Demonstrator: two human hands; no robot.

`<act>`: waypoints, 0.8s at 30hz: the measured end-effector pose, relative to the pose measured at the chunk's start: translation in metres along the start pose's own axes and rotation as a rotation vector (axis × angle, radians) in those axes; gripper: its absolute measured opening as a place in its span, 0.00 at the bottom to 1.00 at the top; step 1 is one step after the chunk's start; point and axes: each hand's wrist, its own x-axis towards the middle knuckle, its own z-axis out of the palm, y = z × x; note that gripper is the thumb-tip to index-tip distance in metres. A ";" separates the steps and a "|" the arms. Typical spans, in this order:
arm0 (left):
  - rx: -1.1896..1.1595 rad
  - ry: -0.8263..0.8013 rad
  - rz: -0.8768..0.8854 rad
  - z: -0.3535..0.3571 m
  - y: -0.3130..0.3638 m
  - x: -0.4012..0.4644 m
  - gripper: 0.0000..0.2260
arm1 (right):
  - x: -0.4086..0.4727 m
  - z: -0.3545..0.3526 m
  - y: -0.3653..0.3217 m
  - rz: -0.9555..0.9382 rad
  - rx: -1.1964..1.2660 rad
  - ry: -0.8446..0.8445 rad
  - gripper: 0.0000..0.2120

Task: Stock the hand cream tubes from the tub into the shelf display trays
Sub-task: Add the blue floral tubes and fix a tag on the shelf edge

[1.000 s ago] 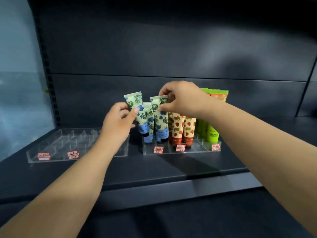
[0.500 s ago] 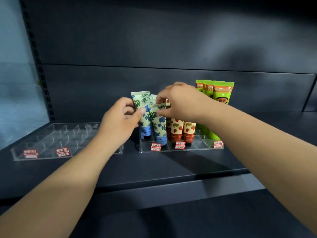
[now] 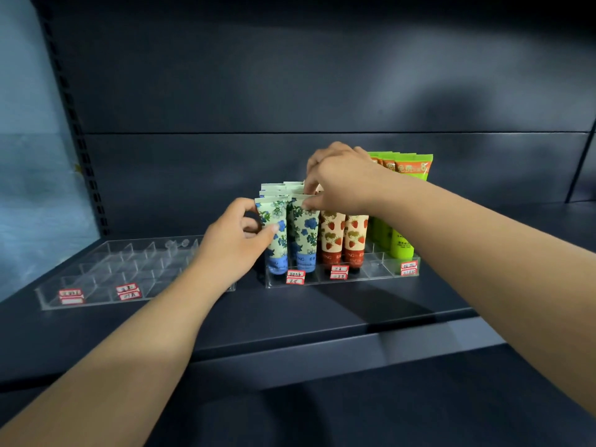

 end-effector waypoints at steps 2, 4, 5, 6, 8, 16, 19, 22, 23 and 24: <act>-0.010 -0.020 0.002 0.000 -0.001 0.000 0.10 | 0.001 0.000 0.001 0.006 0.041 -0.014 0.14; -0.020 -0.030 0.013 0.000 -0.001 0.000 0.11 | 0.002 0.000 0.002 0.014 0.099 -0.024 0.14; -0.021 -0.035 0.015 -0.001 0.000 0.000 0.10 | 0.003 0.000 0.003 0.018 0.129 -0.028 0.13; -0.020 -0.041 0.018 -0.001 0.001 0.000 0.10 | 0.003 0.000 0.005 0.019 0.151 -0.033 0.13; -0.024 -0.058 0.013 -0.002 0.003 -0.001 0.08 | 0.005 0.000 0.007 0.014 0.172 -0.052 0.14; -0.124 -0.127 -0.032 -0.008 0.001 0.002 0.09 | 0.014 0.003 0.017 0.019 0.308 -0.104 0.08; -0.167 -0.142 -0.055 -0.010 0.000 0.003 0.09 | 0.014 0.001 0.018 0.028 0.371 -0.129 0.09; -0.192 -0.136 -0.067 -0.010 -0.002 0.004 0.08 | 0.014 0.000 0.018 0.045 0.385 -0.160 0.07; -0.198 -0.133 -0.070 -0.011 -0.003 0.005 0.08 | 0.014 -0.001 0.018 0.044 0.388 -0.162 0.06; -0.200 -0.132 -0.073 -0.011 -0.003 0.005 0.08 | 0.014 -0.002 0.017 0.045 0.387 -0.162 0.05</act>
